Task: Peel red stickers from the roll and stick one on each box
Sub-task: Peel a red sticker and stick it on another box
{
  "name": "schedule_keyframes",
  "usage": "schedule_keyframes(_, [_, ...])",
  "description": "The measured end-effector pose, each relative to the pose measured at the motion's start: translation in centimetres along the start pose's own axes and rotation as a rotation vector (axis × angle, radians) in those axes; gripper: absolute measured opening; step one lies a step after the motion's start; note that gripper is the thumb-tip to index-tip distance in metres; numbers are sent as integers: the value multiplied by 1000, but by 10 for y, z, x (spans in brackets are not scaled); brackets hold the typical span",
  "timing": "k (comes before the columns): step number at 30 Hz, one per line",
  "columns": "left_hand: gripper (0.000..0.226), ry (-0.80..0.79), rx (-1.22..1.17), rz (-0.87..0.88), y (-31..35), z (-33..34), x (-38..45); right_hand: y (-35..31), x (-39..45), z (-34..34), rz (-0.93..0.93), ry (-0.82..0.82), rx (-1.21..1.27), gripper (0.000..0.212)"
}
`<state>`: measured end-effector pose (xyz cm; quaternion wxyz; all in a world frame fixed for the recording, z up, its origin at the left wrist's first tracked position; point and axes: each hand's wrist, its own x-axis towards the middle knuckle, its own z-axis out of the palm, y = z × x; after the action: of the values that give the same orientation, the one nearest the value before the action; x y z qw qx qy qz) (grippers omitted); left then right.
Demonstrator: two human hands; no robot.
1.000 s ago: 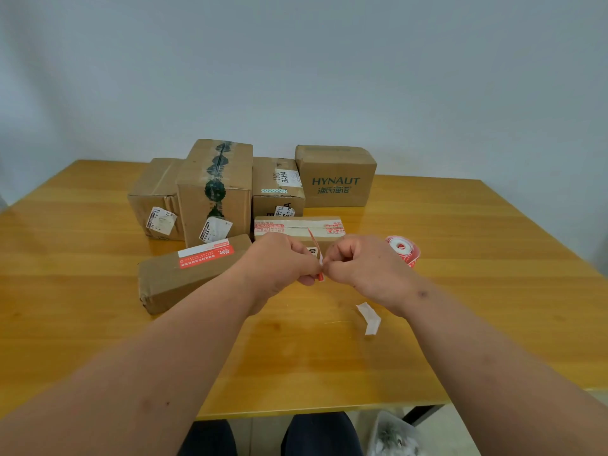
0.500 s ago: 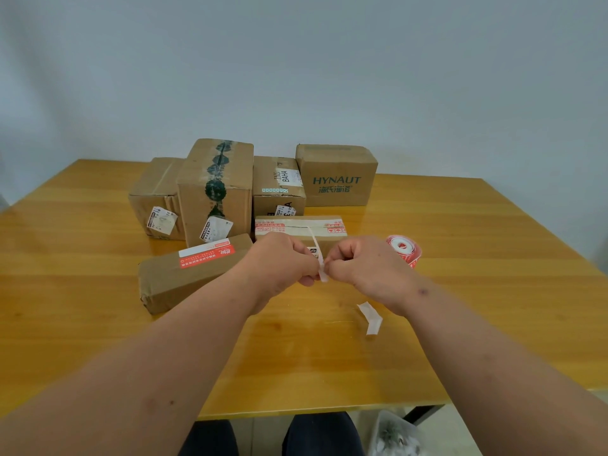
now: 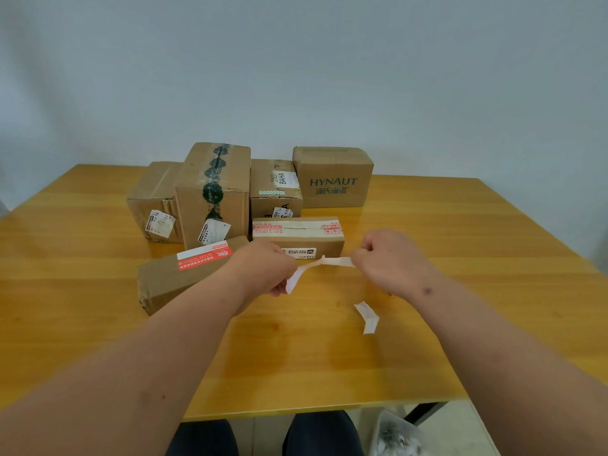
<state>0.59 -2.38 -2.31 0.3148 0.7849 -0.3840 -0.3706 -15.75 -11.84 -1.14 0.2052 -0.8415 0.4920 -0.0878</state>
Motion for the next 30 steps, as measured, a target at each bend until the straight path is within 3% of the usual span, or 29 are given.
schedule_keyframes(5, [17,14,24,-73,-5,-1,4,4,-1,-11,51,91,-230,20])
schedule_keyframes(9, [18,-30,-16,-62,-8,0,4,1,-2,-10,73,33,-441,19])
schedule_keyframes(13, [16,-53,-44,-30,-5,2,1,3,1,0,59,117,-479,21])
schedule_keyframes(16, [13,-60,-62,-7,-4,3,1,1,-1,2,34,137,-434,11])
schedule_keyframes(21, [9,-71,-130,10,-1,3,4,-4,-2,7,-193,122,-148,14])
schedule_keyframes(23, [9,-65,-201,-10,0,5,5,-10,-8,12,-349,-11,-17,26])
schedule_keyframes(25, [10,-55,-280,-34,0,6,6,-14,-11,22,-425,-99,-39,38])
schedule_keyframes(30, [12,-100,-328,-32,-3,6,5,-13,-6,33,-558,154,-153,17])
